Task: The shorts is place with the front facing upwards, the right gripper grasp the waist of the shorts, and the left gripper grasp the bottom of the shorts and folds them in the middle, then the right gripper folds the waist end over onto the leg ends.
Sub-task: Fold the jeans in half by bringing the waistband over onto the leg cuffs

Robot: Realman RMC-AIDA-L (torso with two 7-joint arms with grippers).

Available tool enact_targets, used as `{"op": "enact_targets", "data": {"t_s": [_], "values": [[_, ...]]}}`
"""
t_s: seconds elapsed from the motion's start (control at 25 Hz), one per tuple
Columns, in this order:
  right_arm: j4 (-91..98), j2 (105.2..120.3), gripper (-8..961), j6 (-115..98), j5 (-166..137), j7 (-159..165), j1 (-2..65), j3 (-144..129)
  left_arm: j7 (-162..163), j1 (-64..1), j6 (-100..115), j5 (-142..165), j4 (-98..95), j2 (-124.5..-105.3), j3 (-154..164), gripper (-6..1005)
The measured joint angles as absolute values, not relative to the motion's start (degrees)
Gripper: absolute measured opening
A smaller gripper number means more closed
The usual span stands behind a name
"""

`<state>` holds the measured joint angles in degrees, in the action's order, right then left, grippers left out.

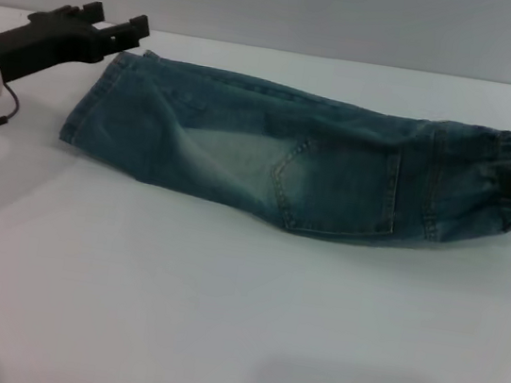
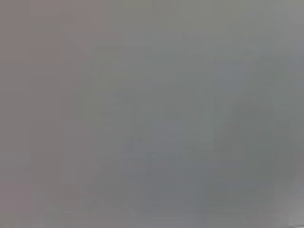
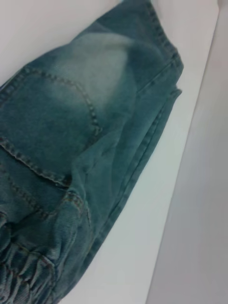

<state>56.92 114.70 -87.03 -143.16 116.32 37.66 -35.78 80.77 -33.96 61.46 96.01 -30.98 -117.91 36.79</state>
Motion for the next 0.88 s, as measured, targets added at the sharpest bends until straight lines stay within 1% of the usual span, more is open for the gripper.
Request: {"op": "enact_targets", "data": {"t_s": [0.32, 0.64, 0.88], "values": [[65.2, 114.69, 15, -95.5, -141.4, 119.5, 38.0, -35.7, 72.2, -36.5, 61.1, 94.5, -23.7, -118.30, 36.8, 837], [69.5, 114.60, 16, -99.7, -139.4, 122.3, 38.6, -35.8, 63.7, -38.9, 60.9, 91.7, -15.1, -118.58, 36.8, 835], [70.1, 113.89, 16, -102.8, -135.9, 123.5, 39.7, -35.8, 56.5, -40.6, 61.3, 88.0, -7.8, -118.75, 36.4, 834]]}}
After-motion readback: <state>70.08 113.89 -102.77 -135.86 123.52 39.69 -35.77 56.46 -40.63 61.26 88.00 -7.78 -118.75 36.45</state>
